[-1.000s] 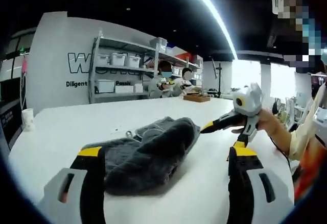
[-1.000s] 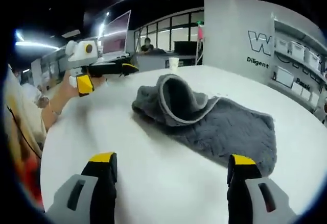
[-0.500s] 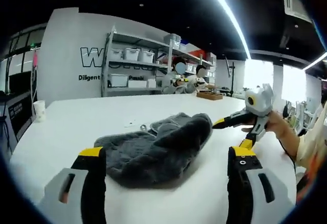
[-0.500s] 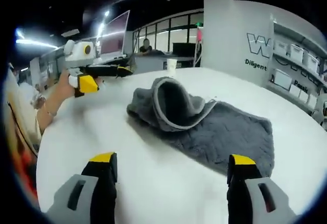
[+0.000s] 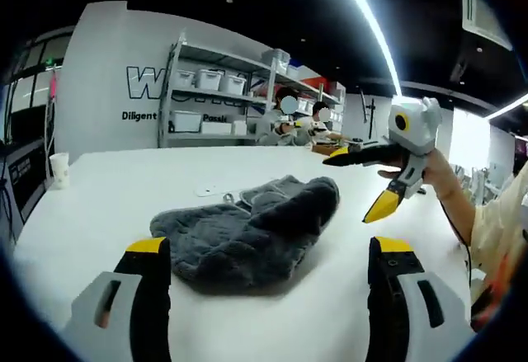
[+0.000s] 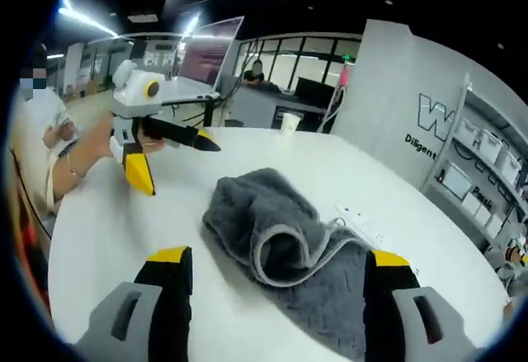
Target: Open the folded towel by lifting each exposed corner and separating the folded layers until the towel lies flat within the target outline without major curled edges
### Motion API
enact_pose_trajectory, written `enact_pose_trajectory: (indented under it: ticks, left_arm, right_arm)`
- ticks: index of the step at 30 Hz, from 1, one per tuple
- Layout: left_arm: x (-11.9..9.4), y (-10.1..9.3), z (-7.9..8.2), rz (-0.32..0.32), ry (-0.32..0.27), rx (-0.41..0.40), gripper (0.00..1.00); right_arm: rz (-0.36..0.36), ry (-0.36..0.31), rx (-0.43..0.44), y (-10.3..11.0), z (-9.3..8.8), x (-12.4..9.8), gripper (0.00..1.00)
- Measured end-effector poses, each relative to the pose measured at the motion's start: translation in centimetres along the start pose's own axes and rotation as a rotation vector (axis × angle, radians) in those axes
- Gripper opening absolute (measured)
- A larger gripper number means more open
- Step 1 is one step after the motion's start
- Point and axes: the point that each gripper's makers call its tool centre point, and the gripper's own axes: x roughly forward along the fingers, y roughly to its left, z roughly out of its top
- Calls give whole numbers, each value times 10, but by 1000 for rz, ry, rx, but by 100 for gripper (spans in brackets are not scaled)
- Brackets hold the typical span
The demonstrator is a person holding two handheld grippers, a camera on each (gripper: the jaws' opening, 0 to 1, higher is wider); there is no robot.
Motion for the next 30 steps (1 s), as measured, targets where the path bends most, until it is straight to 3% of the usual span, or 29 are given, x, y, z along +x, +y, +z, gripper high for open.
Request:
enact_pose_trajectory:
  ticks: [5,11,18,25,30]
  left_arm:
    - [-2,8,0,55,16,83,99]
    - [-5,9,2,42,7,63,99]
    - [-9,14,7,55,-2,67,99]
    - [-16,17,14,59,-30,62,99]
    - [-18,22,17,77,-43,56,99]
  right_arm:
    - [3,-10,16,-2,4,10,72]
    - [28,12,43,2,-7,27,57]
    - [22,-26,4,6,-1,33,1]
    - [75,-25,-10,25,0,26,0]
    - [91,-12,-101,46,6,15,0]
